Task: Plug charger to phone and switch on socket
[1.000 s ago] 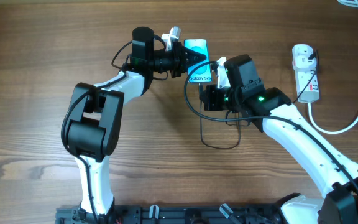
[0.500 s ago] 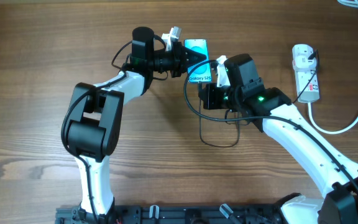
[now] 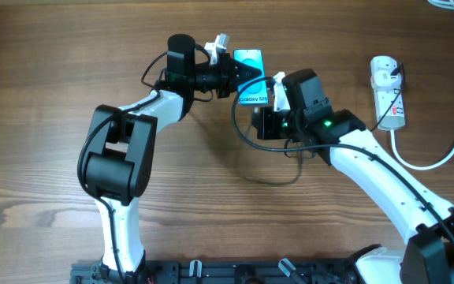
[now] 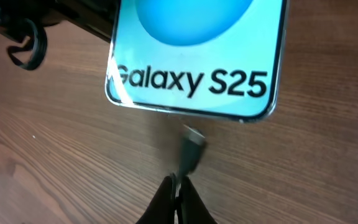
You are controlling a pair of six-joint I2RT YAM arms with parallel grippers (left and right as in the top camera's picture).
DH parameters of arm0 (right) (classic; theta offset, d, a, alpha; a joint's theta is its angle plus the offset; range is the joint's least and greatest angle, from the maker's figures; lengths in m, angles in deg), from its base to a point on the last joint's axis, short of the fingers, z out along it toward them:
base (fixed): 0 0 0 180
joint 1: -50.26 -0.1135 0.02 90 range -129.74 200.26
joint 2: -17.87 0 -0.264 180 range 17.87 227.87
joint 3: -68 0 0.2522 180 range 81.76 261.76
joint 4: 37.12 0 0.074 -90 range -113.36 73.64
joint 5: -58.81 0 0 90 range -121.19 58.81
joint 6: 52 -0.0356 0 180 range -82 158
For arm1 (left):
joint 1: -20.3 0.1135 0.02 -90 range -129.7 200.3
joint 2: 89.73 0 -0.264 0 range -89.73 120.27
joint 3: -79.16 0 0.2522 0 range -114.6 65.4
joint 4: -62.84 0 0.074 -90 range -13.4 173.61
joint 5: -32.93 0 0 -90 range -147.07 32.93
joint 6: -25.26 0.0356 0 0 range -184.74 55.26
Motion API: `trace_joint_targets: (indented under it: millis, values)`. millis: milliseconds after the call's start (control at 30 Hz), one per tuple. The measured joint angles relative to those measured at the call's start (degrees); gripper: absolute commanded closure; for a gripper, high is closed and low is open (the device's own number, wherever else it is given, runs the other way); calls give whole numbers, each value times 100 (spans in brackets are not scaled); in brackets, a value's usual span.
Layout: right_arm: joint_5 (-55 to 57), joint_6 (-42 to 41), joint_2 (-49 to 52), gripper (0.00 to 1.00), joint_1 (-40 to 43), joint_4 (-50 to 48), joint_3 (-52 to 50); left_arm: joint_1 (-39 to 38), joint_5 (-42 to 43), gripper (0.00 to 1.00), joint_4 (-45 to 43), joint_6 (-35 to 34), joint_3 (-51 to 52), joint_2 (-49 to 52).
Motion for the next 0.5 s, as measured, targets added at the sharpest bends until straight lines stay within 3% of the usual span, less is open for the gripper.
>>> trace_joint_targets:
  millis: [400, 467, 500]
  values:
    - [0, 0, 0, 96, 0, 61, -2, 0, -2, 96, 0, 0, 0, 0]
    - [-2, 4, 0, 78, 0, 81, -2, 2, -2, 96, 0, 2, 2, 0]
    - [-11, 37, 0, 75, 0, 83, 0, 13, 0, 96, 0, 13, 0, 0]
